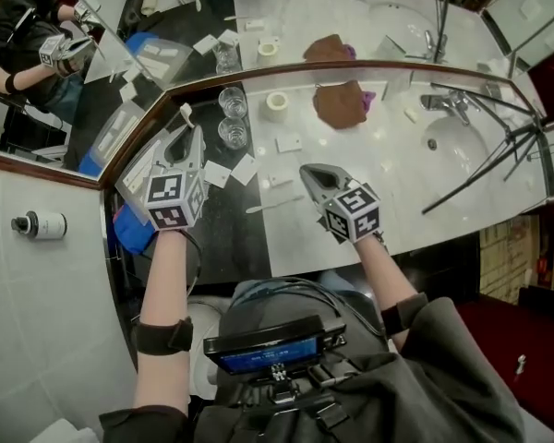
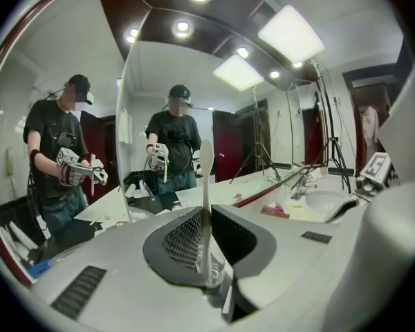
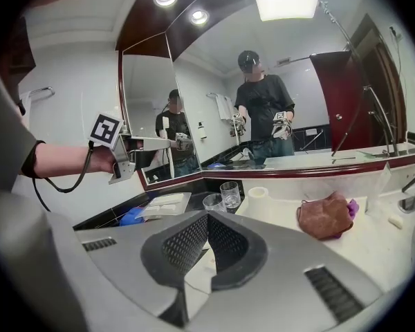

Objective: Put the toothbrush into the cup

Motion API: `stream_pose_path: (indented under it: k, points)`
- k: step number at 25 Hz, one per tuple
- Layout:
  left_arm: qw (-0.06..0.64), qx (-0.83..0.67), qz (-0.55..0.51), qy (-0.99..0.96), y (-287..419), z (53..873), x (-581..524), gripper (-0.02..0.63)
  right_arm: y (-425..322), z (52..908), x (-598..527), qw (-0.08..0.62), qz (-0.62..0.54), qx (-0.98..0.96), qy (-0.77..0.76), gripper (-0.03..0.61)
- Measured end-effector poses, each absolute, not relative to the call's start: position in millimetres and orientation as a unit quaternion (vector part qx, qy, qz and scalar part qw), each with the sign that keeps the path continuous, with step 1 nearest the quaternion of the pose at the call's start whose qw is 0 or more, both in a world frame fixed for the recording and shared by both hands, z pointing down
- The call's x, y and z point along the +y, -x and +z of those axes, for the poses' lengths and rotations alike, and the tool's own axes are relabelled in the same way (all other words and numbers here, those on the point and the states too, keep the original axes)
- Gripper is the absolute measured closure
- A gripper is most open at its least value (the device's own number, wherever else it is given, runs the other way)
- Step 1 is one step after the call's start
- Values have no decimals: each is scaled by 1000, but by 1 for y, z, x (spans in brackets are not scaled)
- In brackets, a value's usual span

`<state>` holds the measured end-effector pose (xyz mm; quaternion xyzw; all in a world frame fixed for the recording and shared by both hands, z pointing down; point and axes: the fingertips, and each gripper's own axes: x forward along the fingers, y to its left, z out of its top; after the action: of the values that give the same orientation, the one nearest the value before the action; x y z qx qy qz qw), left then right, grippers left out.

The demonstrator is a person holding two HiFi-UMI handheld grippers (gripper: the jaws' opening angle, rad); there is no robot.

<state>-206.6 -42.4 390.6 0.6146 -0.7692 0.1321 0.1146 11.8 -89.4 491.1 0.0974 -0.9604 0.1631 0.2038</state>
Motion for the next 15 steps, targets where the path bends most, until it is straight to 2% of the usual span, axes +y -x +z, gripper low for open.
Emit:
stream_pose_path:
  k: [4, 15]
  points:
    - [118, -733, 198, -641, 167, 424, -22, 569, -25, 497, -83, 205, 169, -958, -104, 566]
    - [183, -548, 369, -728, 22, 562, 9, 569, -74, 520, -95, 211, 199, -945, -153, 568]
